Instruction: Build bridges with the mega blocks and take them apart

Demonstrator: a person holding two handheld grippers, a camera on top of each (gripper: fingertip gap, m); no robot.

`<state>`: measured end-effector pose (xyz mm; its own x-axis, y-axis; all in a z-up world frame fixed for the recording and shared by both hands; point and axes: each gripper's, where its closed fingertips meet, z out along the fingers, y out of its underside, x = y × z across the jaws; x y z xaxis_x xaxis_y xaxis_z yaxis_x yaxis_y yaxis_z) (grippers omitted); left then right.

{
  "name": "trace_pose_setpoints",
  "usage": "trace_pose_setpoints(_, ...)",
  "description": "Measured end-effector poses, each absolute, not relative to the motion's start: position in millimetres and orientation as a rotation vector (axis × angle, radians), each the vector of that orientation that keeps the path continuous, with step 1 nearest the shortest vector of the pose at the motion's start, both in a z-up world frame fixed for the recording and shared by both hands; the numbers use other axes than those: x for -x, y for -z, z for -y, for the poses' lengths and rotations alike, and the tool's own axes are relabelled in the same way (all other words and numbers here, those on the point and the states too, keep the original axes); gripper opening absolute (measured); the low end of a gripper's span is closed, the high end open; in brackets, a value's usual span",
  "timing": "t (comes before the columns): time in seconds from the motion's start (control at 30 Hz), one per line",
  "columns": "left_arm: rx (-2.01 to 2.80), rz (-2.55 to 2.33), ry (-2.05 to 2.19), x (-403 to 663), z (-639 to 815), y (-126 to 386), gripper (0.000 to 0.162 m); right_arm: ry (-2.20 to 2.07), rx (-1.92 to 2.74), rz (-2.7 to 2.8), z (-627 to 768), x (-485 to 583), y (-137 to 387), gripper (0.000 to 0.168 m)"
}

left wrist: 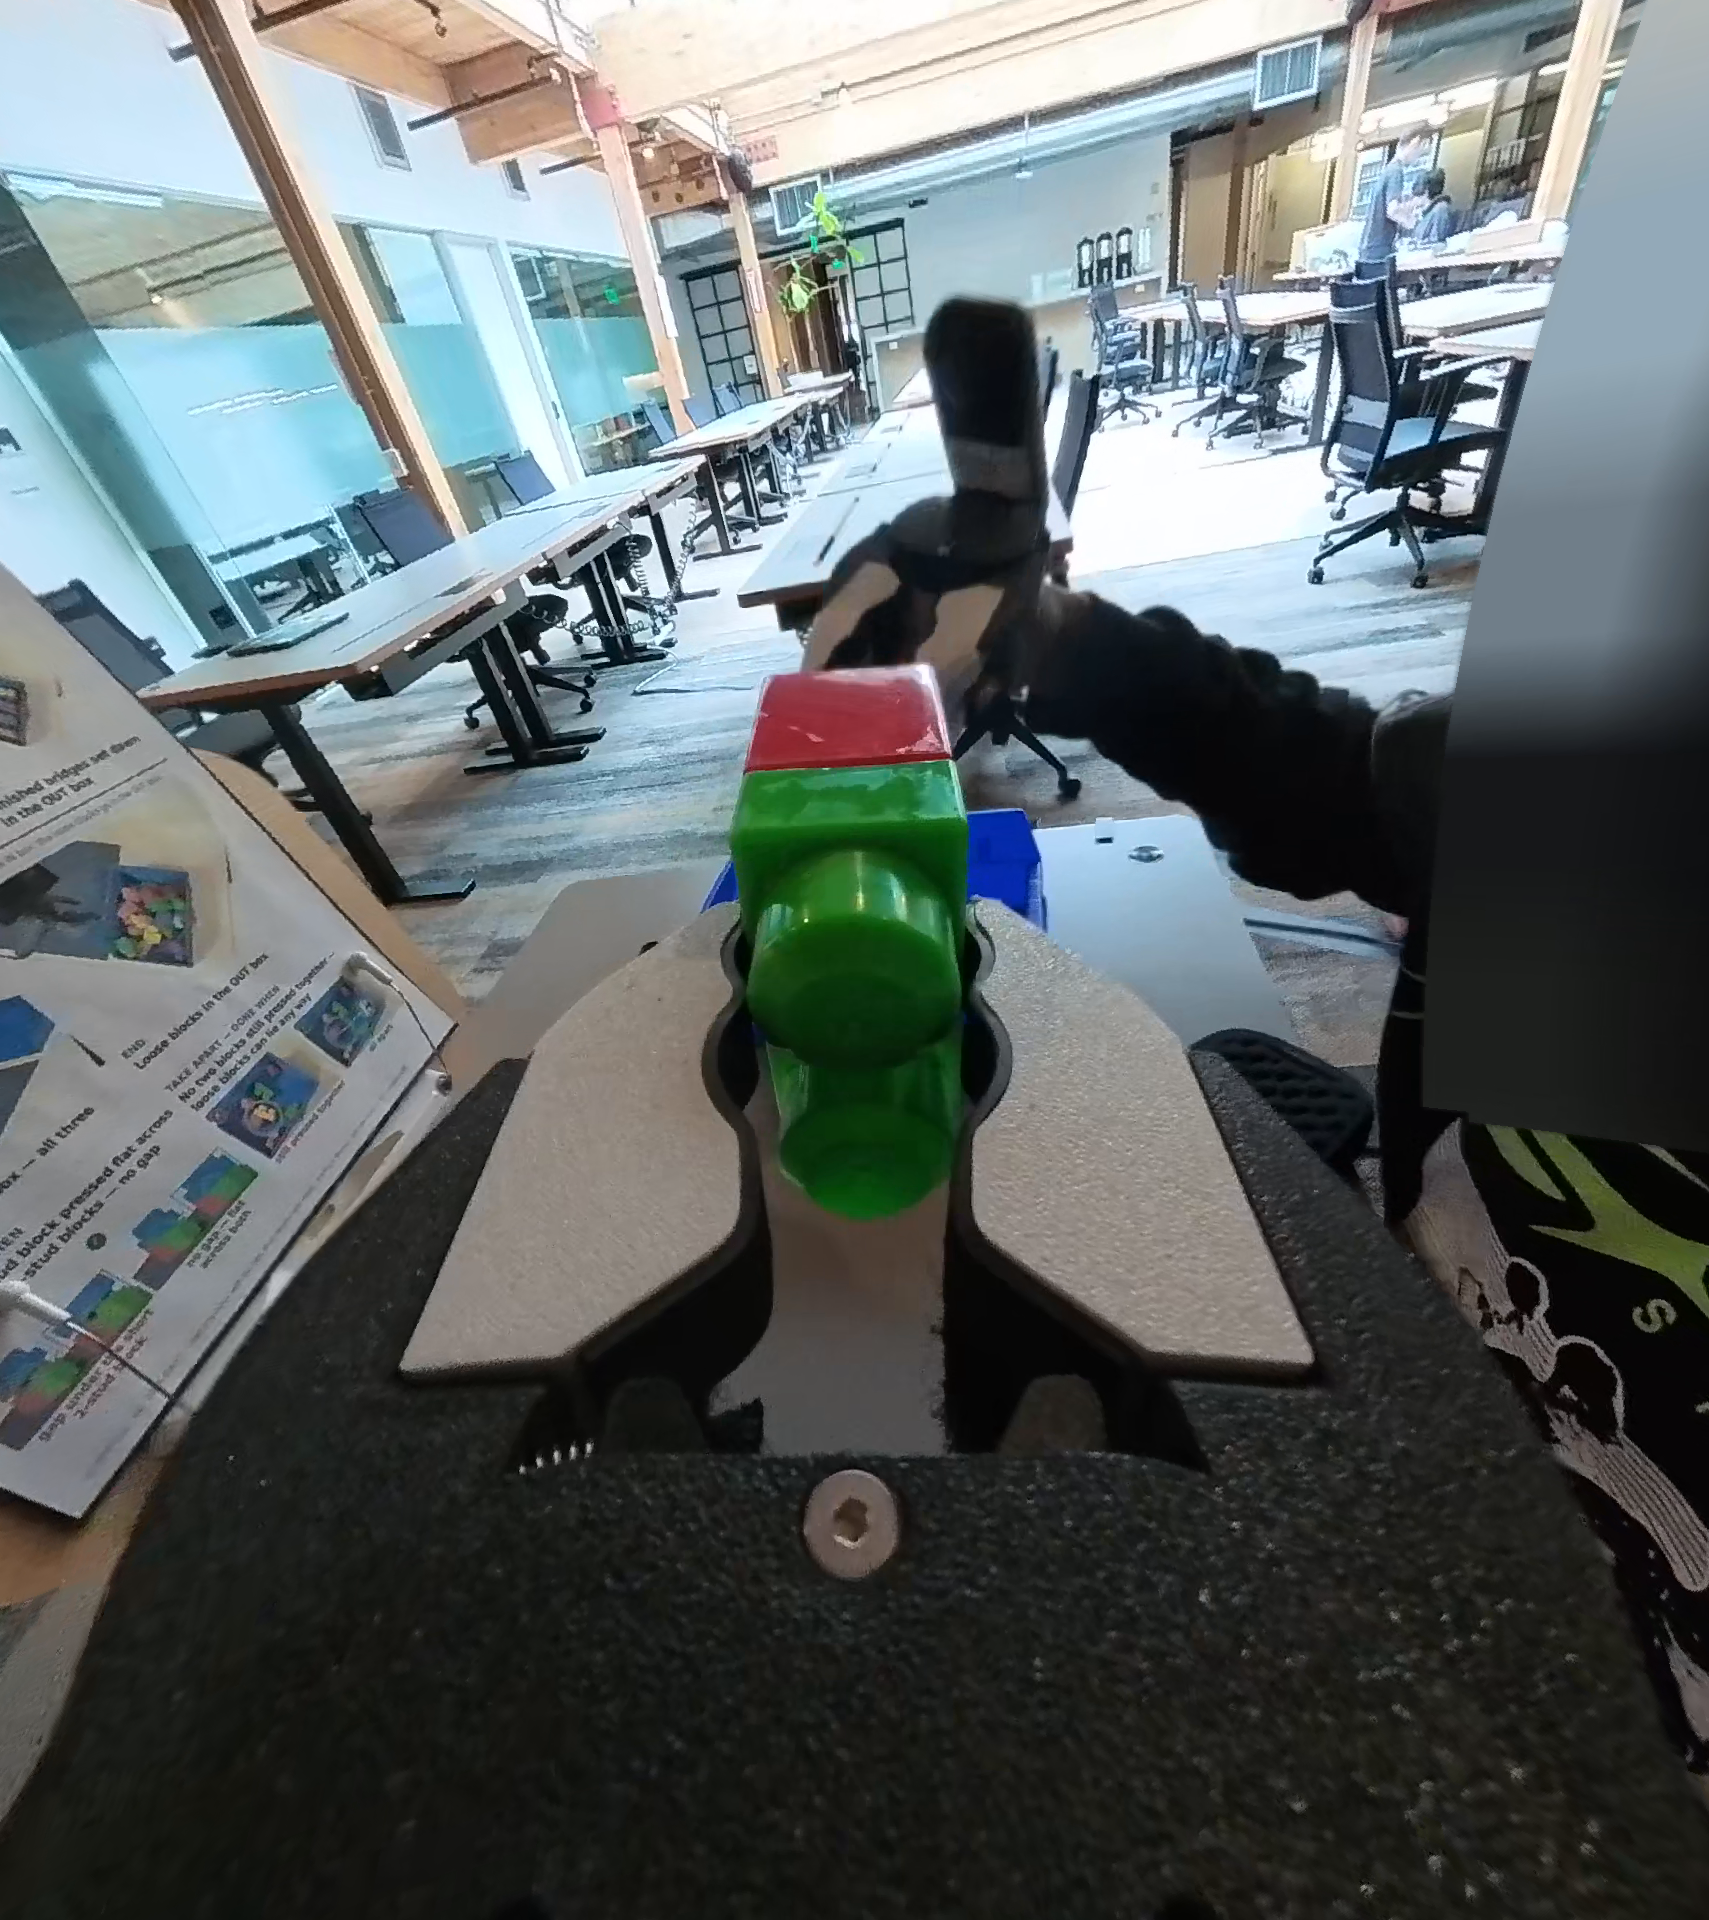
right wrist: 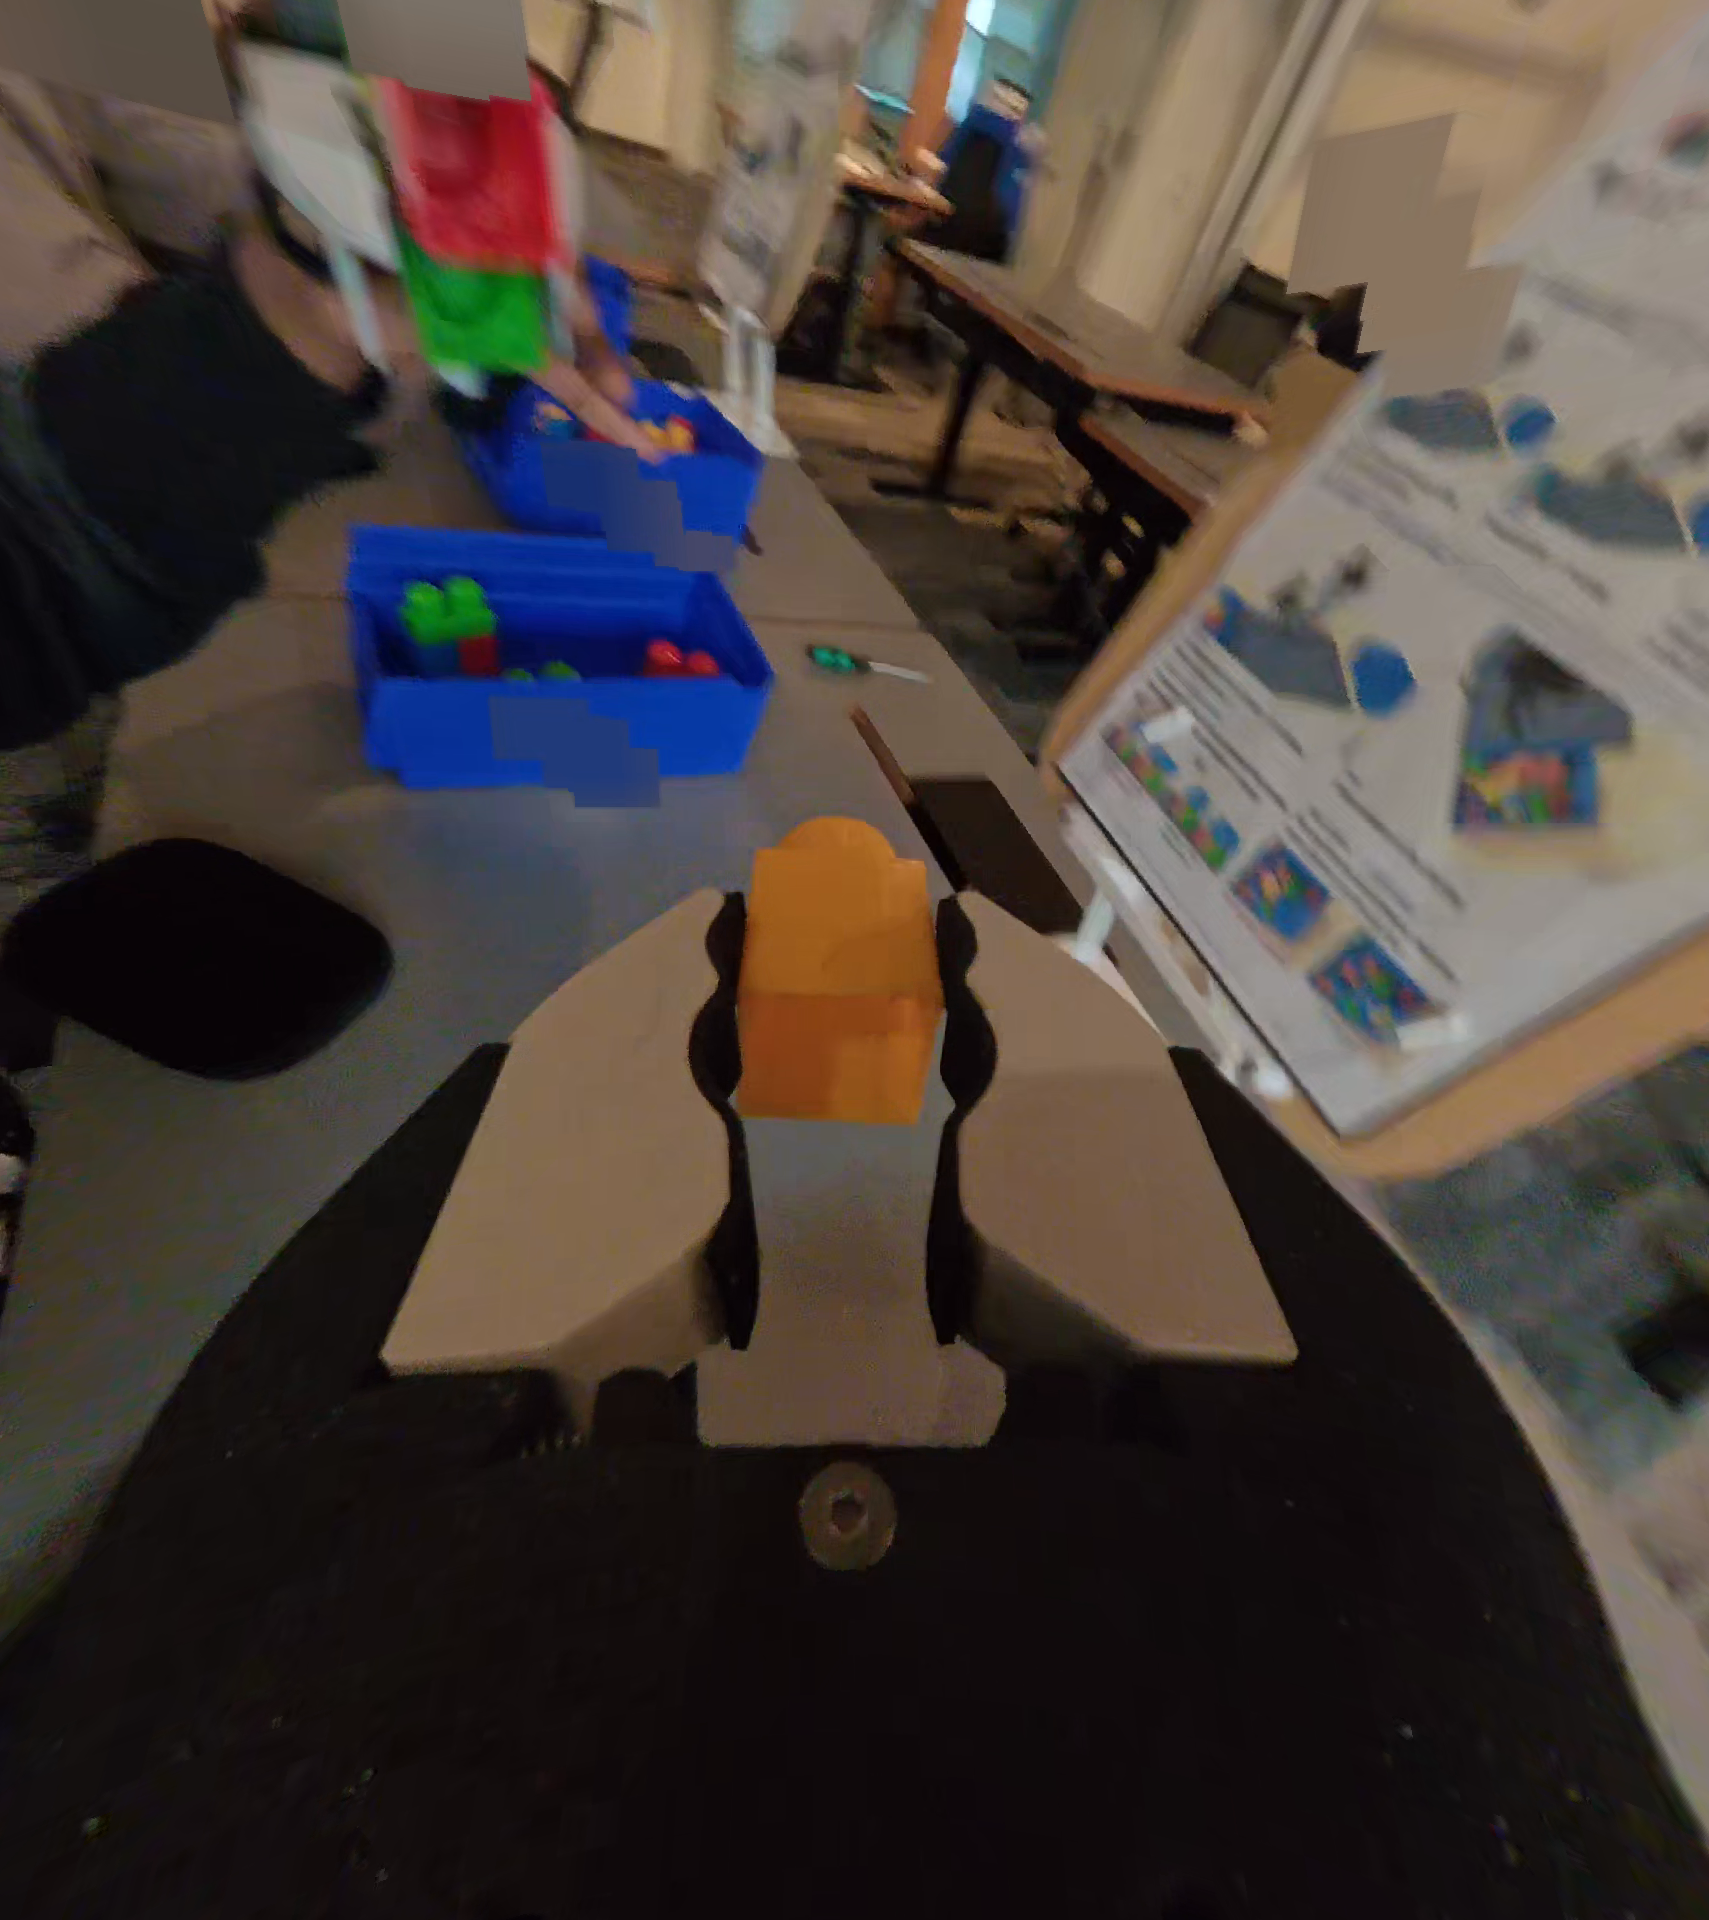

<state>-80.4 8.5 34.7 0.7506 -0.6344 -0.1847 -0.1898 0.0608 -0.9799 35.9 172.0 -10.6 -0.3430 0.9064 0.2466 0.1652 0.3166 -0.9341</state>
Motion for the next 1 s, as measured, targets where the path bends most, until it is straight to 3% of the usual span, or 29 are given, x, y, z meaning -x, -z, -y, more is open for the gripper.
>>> trace_pose_setpoints(0.5,1.511,-0.728,0.4,72.0,-6.7,-25.0,0.036,-0.444,1.724,1.523,-333.0,-167.3,219.5,0.036)
trace_pose_setpoints(0.77,1.515,-0.718,0.412,72.8,-8.3,-24.9,0.036,-0.398,1.947,1.676,-328.1,-180.1,289.0,0.037)
trace_pose_setpoints(0.8,1.516,-0.715,0.407,73.7,-8.4,-24.7,0.036,-0.399,1.96,1.701,-325.6,-179.6,291.9,0.061)
trace_pose_setpoints(0.87,1.515,-0.708,0.411,74.8,-8.1,-24.6,0.036,-0.382,1.975,1.759,-320.3,-179.2,292.8,0.085)
trace_pose_setpoints(1.0,1.514,-0.714,0.405,74.2,-7.3,-23.7,0.036,-0.354,1.918,1.765,-315.8,-169.0,264.4,0.088)
